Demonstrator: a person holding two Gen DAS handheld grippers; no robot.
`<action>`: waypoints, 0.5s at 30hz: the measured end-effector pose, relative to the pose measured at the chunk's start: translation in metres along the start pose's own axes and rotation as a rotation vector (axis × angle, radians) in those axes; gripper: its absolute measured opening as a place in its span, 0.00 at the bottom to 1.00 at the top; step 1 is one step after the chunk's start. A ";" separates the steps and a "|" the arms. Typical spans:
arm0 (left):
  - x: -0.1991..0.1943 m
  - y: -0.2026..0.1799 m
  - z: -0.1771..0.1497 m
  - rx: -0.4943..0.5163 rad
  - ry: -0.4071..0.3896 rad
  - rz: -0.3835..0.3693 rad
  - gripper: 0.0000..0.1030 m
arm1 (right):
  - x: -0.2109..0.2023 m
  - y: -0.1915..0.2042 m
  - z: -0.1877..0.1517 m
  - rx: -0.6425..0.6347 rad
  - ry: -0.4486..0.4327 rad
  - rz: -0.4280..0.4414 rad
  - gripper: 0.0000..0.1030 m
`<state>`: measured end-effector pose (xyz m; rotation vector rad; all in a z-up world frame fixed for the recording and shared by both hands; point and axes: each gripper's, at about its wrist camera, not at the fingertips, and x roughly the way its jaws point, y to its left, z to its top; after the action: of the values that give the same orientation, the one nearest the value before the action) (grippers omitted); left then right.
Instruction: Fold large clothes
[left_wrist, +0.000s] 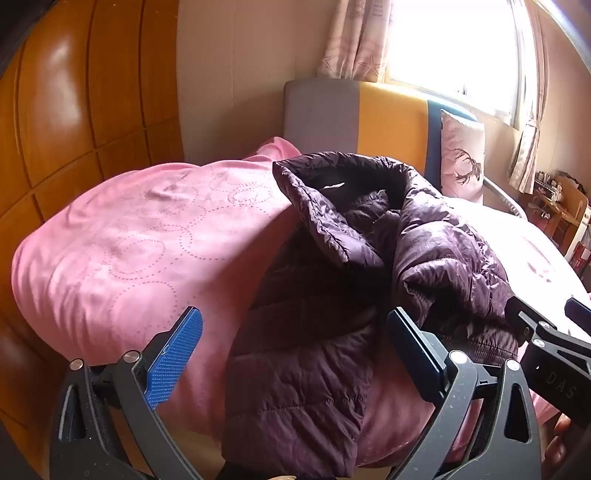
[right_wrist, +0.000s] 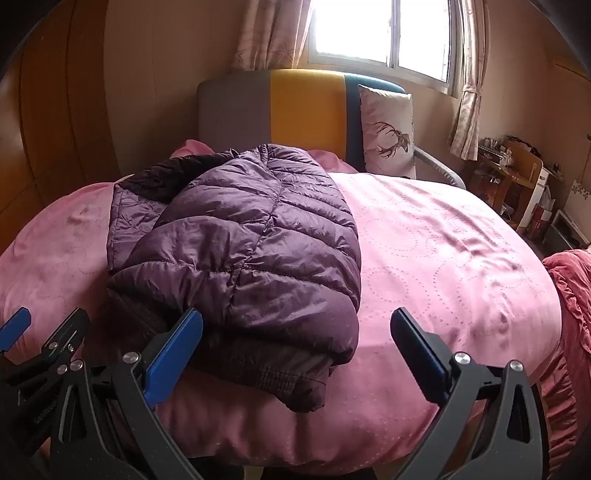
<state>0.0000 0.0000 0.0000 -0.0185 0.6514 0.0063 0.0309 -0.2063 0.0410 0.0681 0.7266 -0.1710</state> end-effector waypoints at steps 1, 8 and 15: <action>0.000 0.000 0.000 0.000 0.001 0.000 0.96 | 0.000 0.000 0.000 0.002 0.000 0.002 0.98; 0.000 -0.001 -0.004 -0.003 0.009 -0.002 0.96 | 0.002 -0.001 -0.001 0.005 0.002 0.006 0.98; 0.006 -0.003 -0.006 0.006 0.017 0.009 0.96 | 0.001 -0.004 -0.002 0.013 0.006 0.012 0.98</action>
<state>0.0010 -0.0027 -0.0080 -0.0100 0.6686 0.0124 0.0298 -0.2097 0.0382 0.0851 0.7310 -0.1641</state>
